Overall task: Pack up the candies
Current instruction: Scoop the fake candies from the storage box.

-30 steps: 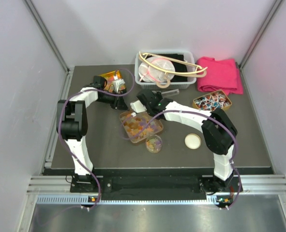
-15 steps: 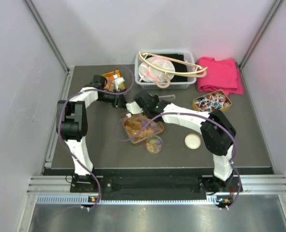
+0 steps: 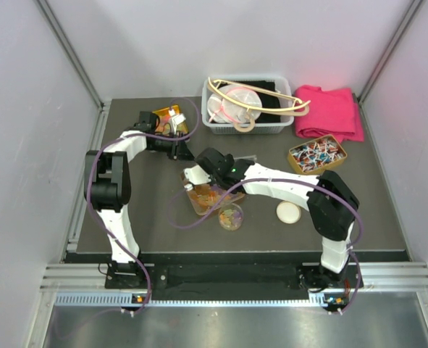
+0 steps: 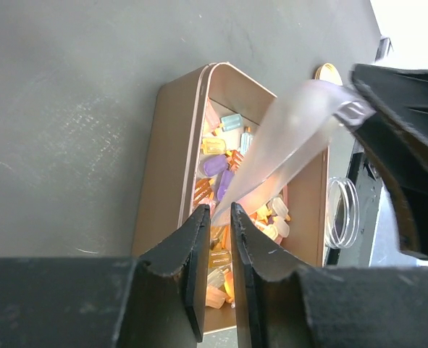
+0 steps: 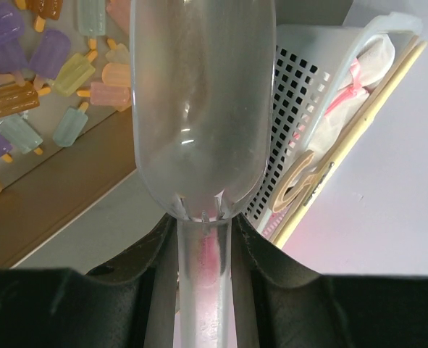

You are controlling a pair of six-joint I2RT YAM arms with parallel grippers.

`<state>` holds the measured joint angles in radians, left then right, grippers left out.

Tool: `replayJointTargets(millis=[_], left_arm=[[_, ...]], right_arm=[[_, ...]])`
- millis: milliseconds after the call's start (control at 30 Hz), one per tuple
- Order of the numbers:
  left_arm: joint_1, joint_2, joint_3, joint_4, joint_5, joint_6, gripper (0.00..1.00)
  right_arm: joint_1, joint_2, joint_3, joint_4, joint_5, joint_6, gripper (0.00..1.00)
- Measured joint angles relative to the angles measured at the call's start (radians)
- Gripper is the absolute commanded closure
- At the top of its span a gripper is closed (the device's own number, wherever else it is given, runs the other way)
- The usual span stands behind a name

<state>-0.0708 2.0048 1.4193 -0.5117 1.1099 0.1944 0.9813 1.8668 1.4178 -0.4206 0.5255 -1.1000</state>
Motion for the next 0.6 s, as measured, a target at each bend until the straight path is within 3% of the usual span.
replayJointTargets(millis=[600], left_arm=[[-0.030, -0.004, -0.004, 0.002, -0.050, 0.014, 0.79]], right_arm=[[0.043, -0.027, 0.132, -0.143, -0.093, 0.136, 1.00]])
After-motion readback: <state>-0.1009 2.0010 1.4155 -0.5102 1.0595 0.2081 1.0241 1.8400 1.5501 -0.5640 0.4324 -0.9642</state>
